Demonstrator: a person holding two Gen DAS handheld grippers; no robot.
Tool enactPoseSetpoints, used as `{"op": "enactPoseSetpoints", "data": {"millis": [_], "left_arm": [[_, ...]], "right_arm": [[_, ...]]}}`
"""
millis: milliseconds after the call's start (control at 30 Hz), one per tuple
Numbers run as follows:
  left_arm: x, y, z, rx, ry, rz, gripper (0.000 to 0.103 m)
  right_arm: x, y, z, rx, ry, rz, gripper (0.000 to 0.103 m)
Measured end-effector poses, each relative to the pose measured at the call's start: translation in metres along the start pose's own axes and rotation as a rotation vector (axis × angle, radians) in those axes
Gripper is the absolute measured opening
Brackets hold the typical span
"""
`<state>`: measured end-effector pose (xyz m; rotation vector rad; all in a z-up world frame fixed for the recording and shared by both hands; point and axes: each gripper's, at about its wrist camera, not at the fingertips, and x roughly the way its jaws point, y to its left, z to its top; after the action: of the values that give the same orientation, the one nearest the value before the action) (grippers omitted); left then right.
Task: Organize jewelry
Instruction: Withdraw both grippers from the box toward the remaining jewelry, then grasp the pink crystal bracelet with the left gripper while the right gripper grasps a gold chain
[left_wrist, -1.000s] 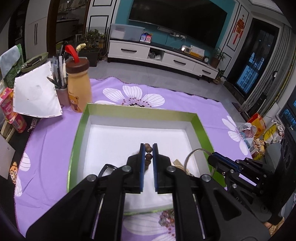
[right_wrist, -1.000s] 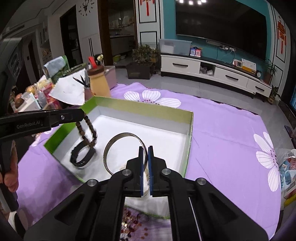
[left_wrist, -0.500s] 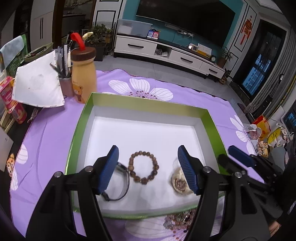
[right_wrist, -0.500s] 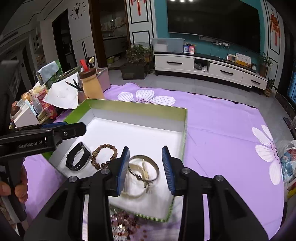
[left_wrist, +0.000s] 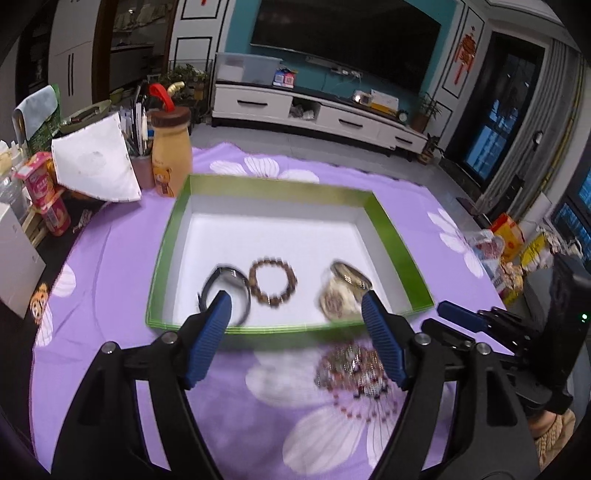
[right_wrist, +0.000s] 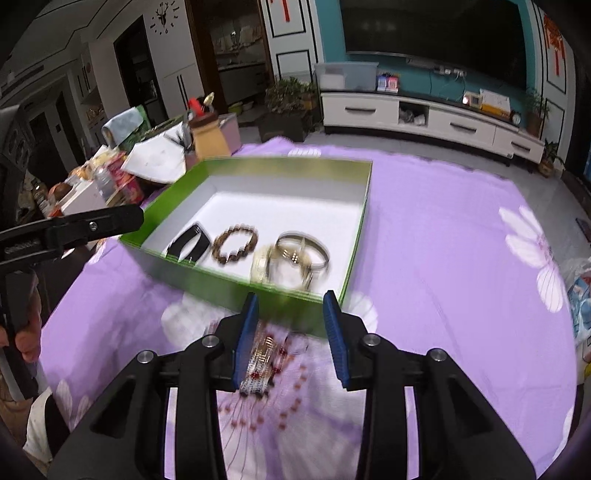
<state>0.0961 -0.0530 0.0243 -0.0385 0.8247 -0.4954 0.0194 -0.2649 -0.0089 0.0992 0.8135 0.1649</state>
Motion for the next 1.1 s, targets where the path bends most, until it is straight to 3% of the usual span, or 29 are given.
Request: {"op": "enactPoseSetpoints", "data": {"millis": [167, 300, 800, 900, 933, 1100], "left_arm": [[0.007, 0.0, -0.029, 0.022, 0.067, 0.015, 0.075], [0.02, 0.012, -0.051, -0.04, 0.127, 0.01, 0.075], [0.043, 0.01, -0.065, -0.036, 0.186, -0.004, 0.075], [0.045, 0.009, -0.063, -0.037, 0.193, -0.013, 0.075], [0.045, 0.008, -0.063, -0.035, 0.194, -0.015, 0.075], [0.047, 0.001, -0.058, -0.02, 0.21, -0.001, 0.074]], "right_arm": [[0.014, 0.009, -0.024, 0.007, 0.069, 0.026, 0.037], [0.03, 0.013, -0.035, 0.008, 0.105, 0.029, 0.037], [0.061, 0.02, -0.033, -0.022, 0.123, 0.028, 0.03], [0.06, 0.021, -0.032, -0.04, 0.105, 0.036, 0.023], [0.059, 0.021, -0.032, -0.043, 0.095, 0.04, 0.012], [0.051, 0.011, -0.029, 0.001, 0.078, 0.097, 0.011]]}}
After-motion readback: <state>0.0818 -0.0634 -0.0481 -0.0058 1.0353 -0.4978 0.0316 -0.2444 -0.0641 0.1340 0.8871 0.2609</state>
